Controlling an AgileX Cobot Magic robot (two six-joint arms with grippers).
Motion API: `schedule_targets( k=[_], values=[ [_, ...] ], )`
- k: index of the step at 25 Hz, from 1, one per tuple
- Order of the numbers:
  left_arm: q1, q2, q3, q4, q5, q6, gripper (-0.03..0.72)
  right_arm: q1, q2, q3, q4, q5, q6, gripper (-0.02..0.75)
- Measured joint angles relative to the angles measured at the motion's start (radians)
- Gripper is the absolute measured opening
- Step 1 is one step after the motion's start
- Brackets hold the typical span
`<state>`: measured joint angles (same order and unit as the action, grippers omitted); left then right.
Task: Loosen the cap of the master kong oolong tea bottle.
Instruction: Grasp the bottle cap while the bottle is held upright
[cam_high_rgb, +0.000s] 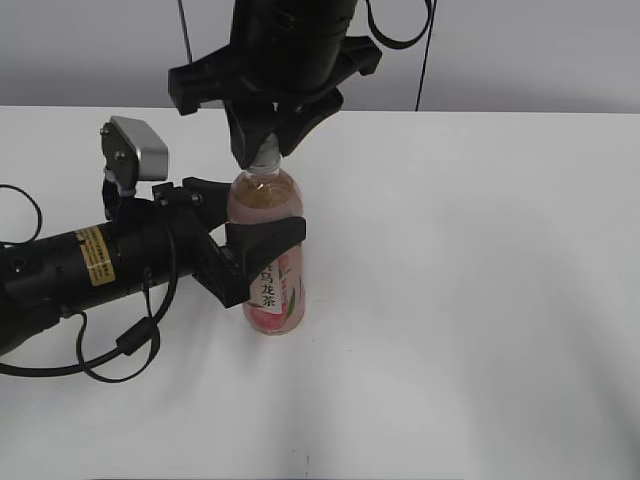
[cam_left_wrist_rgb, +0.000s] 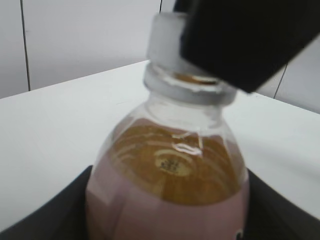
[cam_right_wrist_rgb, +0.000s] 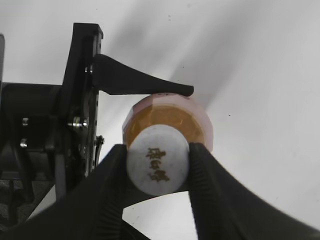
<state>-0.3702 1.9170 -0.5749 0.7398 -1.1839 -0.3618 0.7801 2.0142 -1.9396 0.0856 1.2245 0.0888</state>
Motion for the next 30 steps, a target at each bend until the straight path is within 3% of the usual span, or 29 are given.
schedule_targets(
  k=[7,19,30],
  values=[
    [0.000,0.000,0.000,0.000,0.000,0.000,0.467,0.000,0.000,0.000,-0.002,-0.001,-0.108,0.279],
    [0.000,0.000,0.000,0.002,0.000,0.000,0.467,0.000,0.000,0.000,-0.009,-0.001,-0.775,0.279],
    [0.000,-0.001,0.000,0.007,0.000,0.003,0.467,0.000,0.000,-0.001,-0.013,-0.001,-1.240,0.279]
  ],
)
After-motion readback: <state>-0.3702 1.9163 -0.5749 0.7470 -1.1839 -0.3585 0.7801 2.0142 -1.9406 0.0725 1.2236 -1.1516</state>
